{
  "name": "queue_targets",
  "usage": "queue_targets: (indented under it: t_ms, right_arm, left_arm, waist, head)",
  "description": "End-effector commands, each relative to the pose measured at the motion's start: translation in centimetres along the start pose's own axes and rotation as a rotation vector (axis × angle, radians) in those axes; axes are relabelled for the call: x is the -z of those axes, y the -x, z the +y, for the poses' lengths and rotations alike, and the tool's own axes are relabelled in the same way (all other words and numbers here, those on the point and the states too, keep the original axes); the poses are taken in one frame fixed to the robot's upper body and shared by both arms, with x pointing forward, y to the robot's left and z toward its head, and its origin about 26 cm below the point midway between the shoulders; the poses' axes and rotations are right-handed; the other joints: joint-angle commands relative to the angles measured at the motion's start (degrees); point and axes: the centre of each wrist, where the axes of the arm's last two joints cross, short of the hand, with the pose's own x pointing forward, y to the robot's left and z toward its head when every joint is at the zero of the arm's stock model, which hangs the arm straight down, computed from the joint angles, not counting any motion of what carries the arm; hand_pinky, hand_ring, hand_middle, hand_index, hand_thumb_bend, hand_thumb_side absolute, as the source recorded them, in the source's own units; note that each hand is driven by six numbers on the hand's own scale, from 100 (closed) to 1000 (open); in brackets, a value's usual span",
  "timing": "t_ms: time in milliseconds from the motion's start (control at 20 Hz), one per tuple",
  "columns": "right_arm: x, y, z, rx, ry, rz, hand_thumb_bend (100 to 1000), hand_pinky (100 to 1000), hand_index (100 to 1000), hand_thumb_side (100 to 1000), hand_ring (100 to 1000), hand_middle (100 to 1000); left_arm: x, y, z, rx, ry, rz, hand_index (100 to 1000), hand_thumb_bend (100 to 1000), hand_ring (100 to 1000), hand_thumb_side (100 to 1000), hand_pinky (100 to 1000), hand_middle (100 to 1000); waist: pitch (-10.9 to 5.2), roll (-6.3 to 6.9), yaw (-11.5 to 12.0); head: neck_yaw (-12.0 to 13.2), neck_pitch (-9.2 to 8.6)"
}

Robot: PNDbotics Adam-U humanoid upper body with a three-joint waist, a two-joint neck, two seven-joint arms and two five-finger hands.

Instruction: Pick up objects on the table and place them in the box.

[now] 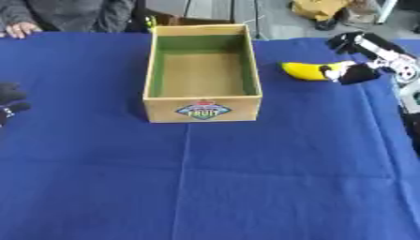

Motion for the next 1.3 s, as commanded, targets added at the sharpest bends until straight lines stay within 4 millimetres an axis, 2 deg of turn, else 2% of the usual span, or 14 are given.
queue_targets:
  t_ms: [50,800,1300]
  right_arm:
    - [-0.2,0.0,-1.6,-0.012,0.03,0.01,253,871,867,261,810,785]
    - [-0.9,1.0,-1.6,-0.013,0.04,0.044,227,914,867,258,853,787]
    - [-0.8,1.0,-1.2,-0.093,-0.024,0.067,224,922,866,261,852,789]
  left_arm:
    - [0.8,-1.1,0.1,0.01,0.026,-0.039,685,447,769,1000,772,730]
    - [1.1,-1.3,-0.3,0.0,0.055,-0.051,687,446,770,1000,770,730]
    - [1.1,-1.3,-0.3,-0.001,0.055,-0.054,687,446,770,1000,769,731]
  waist:
    - [-0.79,0.05,0.3]
    - [-0.01,0.05,2.3]
    - [0.43,-0.07,2.5]
  head:
    - [-0.3,-0.4]
    - [-1.8,-0.72]
    - [-1.8,-0.62]
